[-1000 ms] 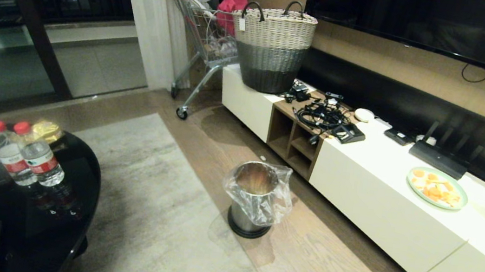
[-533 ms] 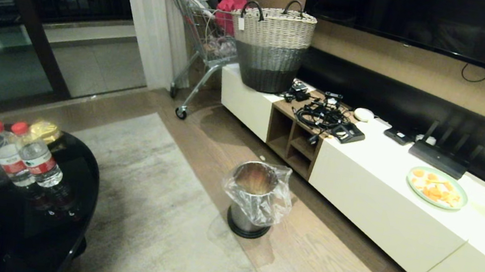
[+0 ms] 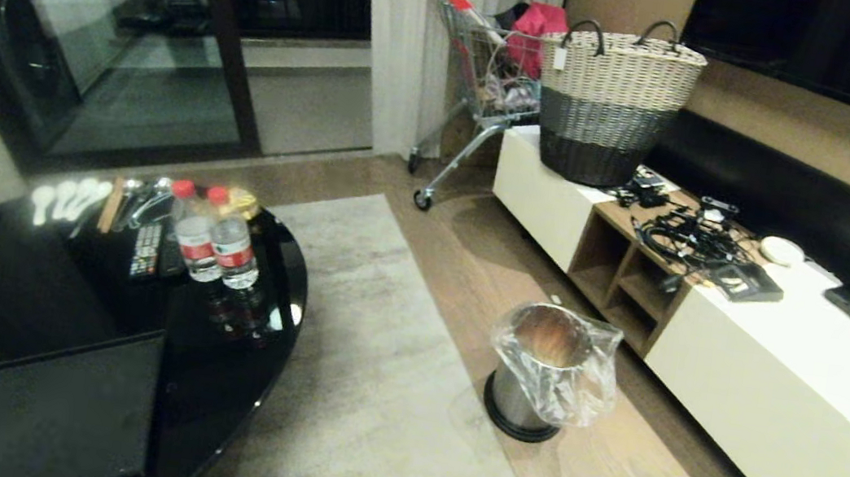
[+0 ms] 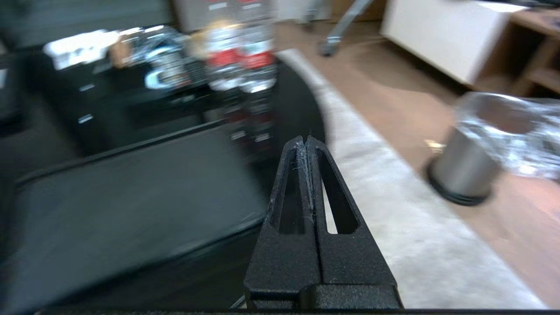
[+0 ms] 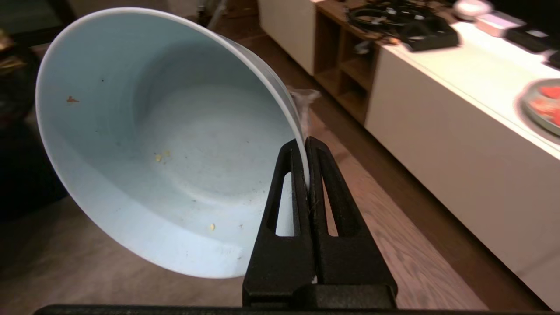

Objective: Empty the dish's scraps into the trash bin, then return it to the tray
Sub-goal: Put the bowl back to the table

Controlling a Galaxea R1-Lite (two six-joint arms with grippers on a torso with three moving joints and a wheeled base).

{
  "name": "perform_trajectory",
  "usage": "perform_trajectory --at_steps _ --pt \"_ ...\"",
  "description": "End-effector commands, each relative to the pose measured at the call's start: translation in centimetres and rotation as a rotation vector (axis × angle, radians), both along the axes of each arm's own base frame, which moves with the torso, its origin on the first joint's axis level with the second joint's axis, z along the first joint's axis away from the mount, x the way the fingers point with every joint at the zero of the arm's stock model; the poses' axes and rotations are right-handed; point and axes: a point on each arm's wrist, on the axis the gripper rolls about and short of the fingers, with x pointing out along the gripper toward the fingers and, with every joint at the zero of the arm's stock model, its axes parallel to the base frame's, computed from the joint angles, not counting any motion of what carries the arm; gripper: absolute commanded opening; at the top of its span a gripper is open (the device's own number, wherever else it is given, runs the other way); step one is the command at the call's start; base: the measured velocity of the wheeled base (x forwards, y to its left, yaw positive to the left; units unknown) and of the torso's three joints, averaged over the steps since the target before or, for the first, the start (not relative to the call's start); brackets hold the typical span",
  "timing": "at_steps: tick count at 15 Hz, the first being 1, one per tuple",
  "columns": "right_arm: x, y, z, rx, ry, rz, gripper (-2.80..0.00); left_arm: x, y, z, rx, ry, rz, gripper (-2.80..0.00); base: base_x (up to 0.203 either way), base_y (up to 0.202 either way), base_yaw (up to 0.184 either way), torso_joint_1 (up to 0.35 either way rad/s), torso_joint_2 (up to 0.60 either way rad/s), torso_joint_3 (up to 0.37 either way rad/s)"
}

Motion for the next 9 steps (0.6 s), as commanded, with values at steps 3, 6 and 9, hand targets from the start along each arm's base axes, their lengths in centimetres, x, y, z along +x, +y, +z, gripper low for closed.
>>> perform_trajectory --at_steps 3,6,9 --pt "0.01 0.0 0.02 -0.001 0.0 0.0 -2.8 0.0 0.0 0.0 0.0 -0.001 0.0 -2.8 0.0 -0.008 0.169 -0.001 0.0 0.002" --pt "0.0 0.0 0.01 -0.004 -0.002 0.0 -2.8 0.0 0.0 0.0 0.0 -0.001 0.0 -2.8 0.001 -0.01 0.169 0.001 0.0 0.002" --pt "0.01 0.0 0.02 -0.004 0.0 0.0 -2.8 0.0 0.0 0.0 0.0 -0.001 0.0 -2.8 -0.001 -0.008 0.168 0.003 0.0 0.004"
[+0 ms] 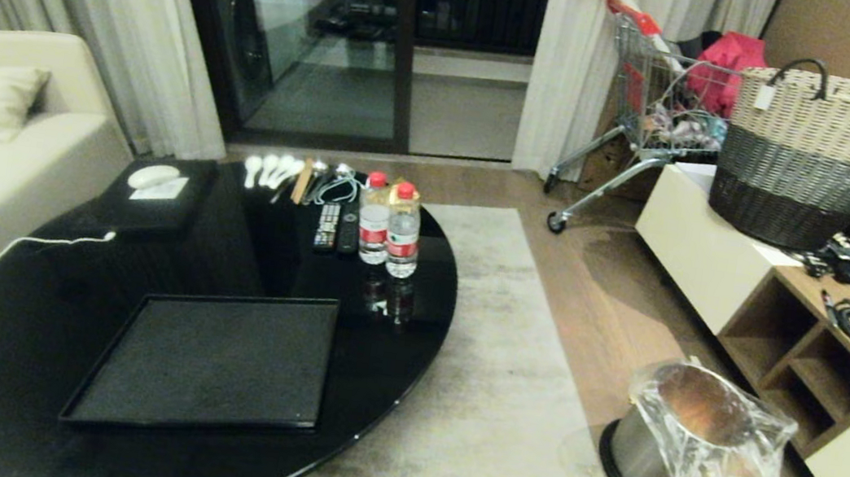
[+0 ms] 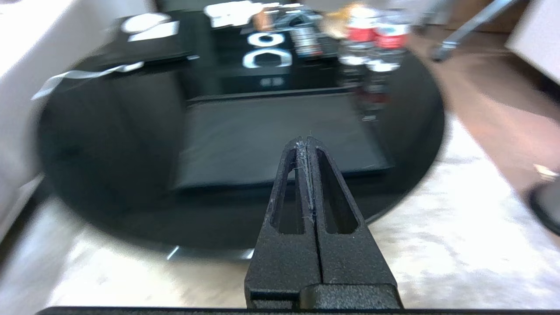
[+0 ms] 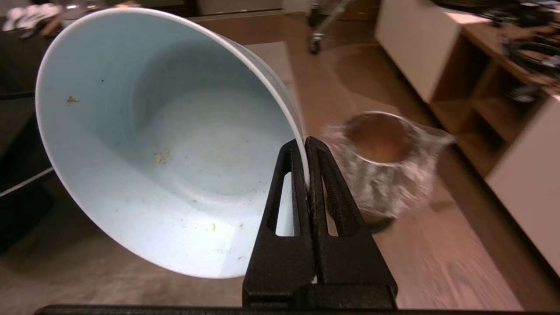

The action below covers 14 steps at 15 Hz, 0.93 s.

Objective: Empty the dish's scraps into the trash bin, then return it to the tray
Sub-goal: Put the bowl back to the table

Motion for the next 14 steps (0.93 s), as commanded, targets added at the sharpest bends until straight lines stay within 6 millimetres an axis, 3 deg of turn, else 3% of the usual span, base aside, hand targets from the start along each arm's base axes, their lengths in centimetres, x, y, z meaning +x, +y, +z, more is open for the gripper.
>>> perform_trajectory --at_steps 1,14 --pt "0.01 0.0 0.0 0.0 0.001 0.001 -2.8 0.0 0.0 0.0 -0.001 -0.001 0.001 -2.8 -0.004 -0.009 0.167 0.0 0.0 0.002" --pt "0.01 0.0 0.0 0.002 0.001 0.001 -2.8 0.0 0.0 0.0 -0.001 -0.001 0.001 -2.8 0.0 -0.009 0.158 0.002 0.0 0.003"
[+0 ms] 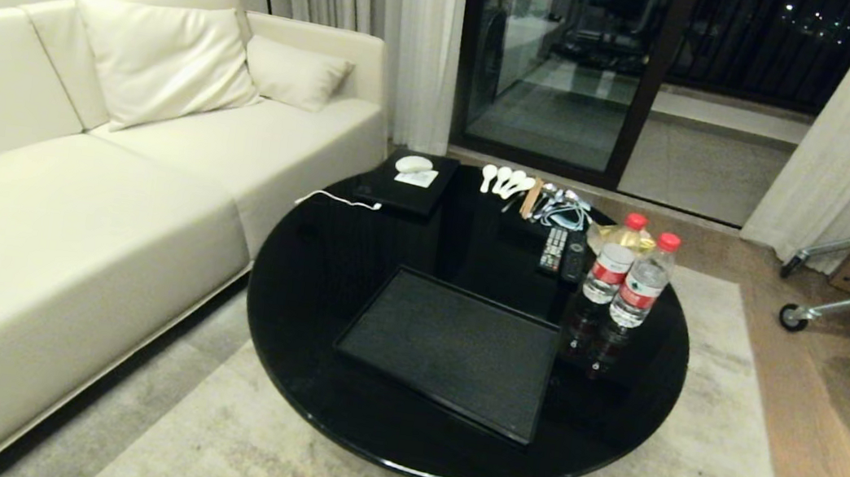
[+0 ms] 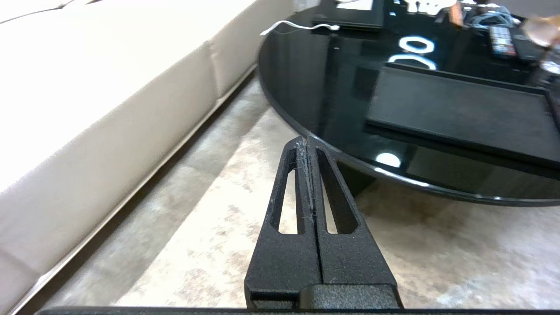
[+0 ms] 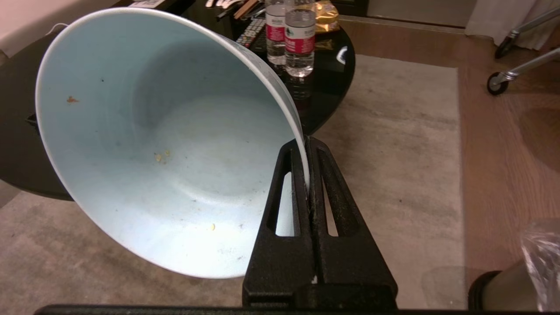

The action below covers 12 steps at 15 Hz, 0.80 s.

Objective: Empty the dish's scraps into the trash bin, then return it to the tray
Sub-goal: Put the bowl back to the table

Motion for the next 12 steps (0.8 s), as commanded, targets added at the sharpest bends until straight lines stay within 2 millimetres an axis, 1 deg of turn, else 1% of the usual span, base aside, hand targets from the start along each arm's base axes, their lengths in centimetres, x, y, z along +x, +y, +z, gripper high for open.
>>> perform_trajectory --at_steps 1,12 --pt "0.01 0.0 0.01 0.001 0.001 0.001 -2.8 0.0 0.0 0.0 0.0 -0.001 0.0 -2.8 0.001 -0.002 0.055 0.002 0.01 0.002" --pt "0.01 0.0 0.01 0.001 0.001 0.002 -2.8 0.0 0.0 0.0 -0.002 -0.001 -0.001 -2.8 0.0 0.0 0.0 0.0 0.0 0.0"
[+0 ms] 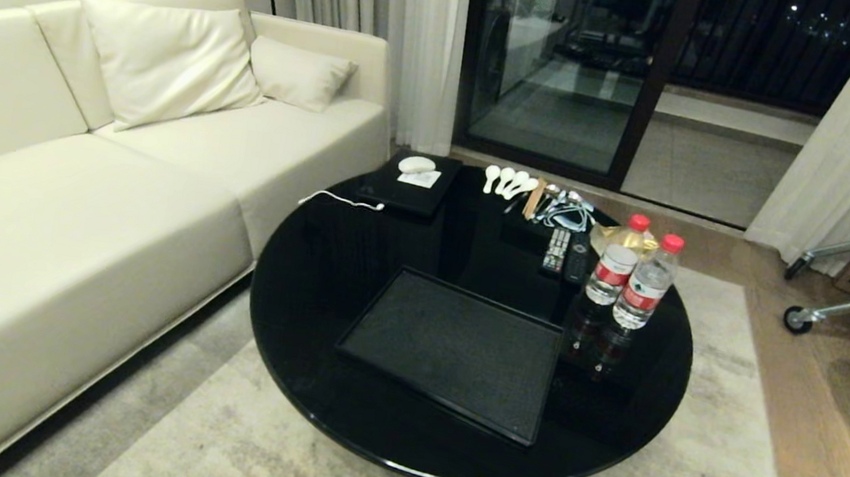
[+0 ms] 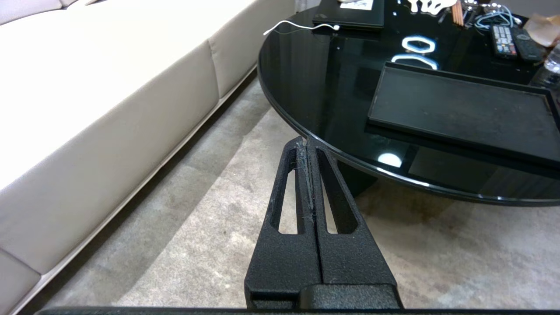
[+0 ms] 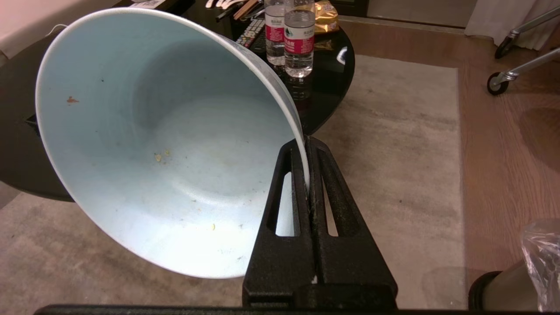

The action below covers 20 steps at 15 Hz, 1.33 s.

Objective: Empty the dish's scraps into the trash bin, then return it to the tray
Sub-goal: Put the bowl back to the table

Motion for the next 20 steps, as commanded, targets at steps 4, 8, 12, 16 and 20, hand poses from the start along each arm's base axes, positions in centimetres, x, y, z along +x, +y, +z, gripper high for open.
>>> perform_trajectory --at_steps 4,8,12,16,20 --pt "0.01 0.0 0.0 0.0 0.001 -0.001 -2.8 0.0 0.0 0.0 -0.001 -0.001 -0.001 -2.8 0.102 0.0 -0.001 -0.001 0.0 0.003" --pt "0.01 0.0 0.0 0.0 0.001 -0.001 -2.8 0.0 0.0 0.0 -0.001 -0.001 -0.001 -2.8 0.186 0.0 0.001 0.002 0.0 0.001" --pt "0.01 0.0 0.0 0.0 0.001 -0.001 -2.8 0.0 0.0 0.0 0.0 -0.001 0.001 -2.8 0.114 0.0 0.0 0.005 0.0 0.001" --pt "0.0 0.0 0.0 0.0 0.0 -0.001 -2.8 0.0 0.0 0.0 0.0 -0.001 0.001 -2.8 0.0 0.0 0.0 0.0 0.0 0.0" --pt "0.0 0.0 0.0 0.0 0.0 -0.001 -2.8 0.0 0.0 0.0 -0.001 -0.001 0.001 -2.8 0.0 0.0 0.0 0.0 0.0 0.0"
